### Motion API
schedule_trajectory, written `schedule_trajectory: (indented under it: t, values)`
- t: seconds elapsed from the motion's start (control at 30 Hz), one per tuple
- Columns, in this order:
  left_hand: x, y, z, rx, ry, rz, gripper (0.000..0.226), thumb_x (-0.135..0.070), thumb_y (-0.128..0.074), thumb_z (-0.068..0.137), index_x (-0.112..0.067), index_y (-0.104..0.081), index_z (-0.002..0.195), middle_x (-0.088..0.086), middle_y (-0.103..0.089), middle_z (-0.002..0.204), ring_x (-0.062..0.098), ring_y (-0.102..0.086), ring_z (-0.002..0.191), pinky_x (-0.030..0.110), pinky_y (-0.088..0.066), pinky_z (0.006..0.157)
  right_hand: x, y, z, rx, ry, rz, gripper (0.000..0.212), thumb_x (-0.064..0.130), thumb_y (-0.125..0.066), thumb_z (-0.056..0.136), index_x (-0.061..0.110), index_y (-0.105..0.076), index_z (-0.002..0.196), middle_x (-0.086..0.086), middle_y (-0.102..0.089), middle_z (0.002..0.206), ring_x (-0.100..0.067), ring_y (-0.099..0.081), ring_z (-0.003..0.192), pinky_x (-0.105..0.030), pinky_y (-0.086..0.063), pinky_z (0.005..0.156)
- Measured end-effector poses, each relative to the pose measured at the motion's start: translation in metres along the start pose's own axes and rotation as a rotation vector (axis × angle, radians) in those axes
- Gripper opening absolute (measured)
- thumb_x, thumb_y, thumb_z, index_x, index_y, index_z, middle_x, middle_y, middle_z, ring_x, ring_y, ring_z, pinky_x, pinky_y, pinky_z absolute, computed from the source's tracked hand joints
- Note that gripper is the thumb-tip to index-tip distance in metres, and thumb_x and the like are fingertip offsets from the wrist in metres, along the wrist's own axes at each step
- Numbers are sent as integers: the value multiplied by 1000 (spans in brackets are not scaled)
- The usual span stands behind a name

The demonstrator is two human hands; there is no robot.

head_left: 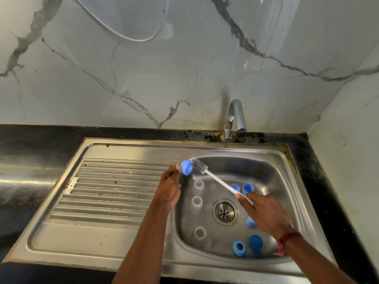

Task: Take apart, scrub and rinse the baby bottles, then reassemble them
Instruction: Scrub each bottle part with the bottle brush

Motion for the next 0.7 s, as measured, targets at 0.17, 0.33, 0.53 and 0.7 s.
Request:
schedule_trajectory:
  t: [0.17, 0.33, 0.53, 0.7]
  values:
    - [1, -5, 1, -79, 59, -118, 23, -21, -55, 99, -21, -66, 78, -15, -61, 59, 5, -48, 77, 32, -31, 73, 1, 0, 3, 22, -3, 25, 52, 70, -27, 90, 32, -42, 59, 3, -52, 50, -10, -53, 47, -27, -51, 52]
    - [-1, -11, 3, -57, 77, -186, 18, -22, -57, 97, -19, -67, 83, -7, -57, 64, 8, -48, 75, 31, -34, 73, 5, 1, 9, 44, -1, 58, 45, 65, -33, 91, 36, -35, 56, 7, -45, 49, -8, -46, 46, -25, -48, 52]
    - [-1, -10, 11, 11, 51, -246, 16, -23, -62, 93, -12, -70, 101, 3, -65, 87, 14, -57, 84, 36, -42, 87, 9, 9, 7, 103, 26, 17, 54, 66, -36, 93, 26, -38, 56, 7, -42, 49, -9, -39, 44, -19, -37, 49]
    - [-9, -18, 10, 61, -15, -137, 26, -17, -56, 96, -14, -76, 80, -4, -74, 78, 4, -69, 70, 18, -56, 63, 13, 4, 3, 81, 11, 74, 60, 69, -36, 90, 22, -37, 54, 6, -41, 47, -11, -38, 45, -32, -48, 56]
Point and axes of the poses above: each hand's wrist, its own z-axis towards the middle knuckle, its own y-axis out of the back of the hand, x = y × z, the point moved 1 cm from there along z, towards the middle knuckle
